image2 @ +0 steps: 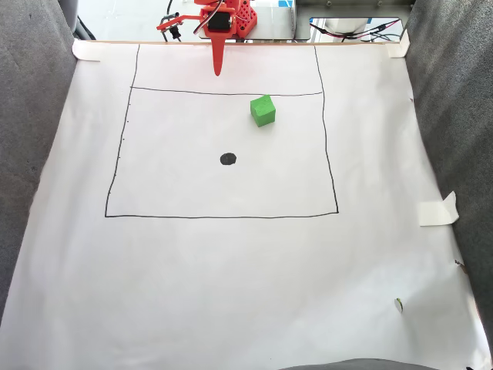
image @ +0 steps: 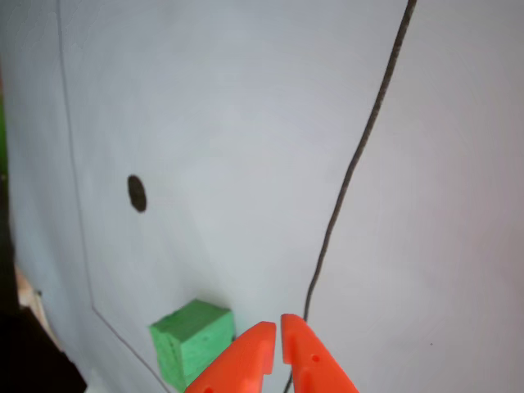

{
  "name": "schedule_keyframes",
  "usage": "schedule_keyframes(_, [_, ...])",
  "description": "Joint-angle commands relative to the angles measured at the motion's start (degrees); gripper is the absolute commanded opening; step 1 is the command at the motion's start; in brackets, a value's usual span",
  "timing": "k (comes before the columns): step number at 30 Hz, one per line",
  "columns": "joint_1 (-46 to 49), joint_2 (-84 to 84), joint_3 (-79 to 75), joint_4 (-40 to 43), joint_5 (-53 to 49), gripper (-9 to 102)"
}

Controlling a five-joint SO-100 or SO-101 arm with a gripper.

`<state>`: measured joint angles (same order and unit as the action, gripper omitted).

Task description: Grasp the colored block, Place it on the black dot, and then return the arm to the default position.

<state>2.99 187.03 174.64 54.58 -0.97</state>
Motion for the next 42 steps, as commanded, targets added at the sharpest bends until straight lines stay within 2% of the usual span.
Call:
schedule_keyframes(1, [-7.3, 0.3, -0.5, -0.2, -0.2, 0])
schedule_keyframes(21, [-7.2, -0.8, -1.0, -0.4, -0.3, 0])
schedule_keyframes(23, [-6.8, -5.5, -5.7, 0.0, 1.9, 0])
schedule_keyframes(28, [-8.6, -24.1, -31.1, 13.9, 8.3, 0])
schedule_keyframes(30, [-9.8, -31.8, -38.7, 16.9, 9.5, 0])
schedule_keyframes(38, [-14.9, -53.1, -53.2, 13.2, 9.3, 0])
schedule_keyframes(42, [-17.5, -65.6, -64.4, 18.2, 10.3, 0])
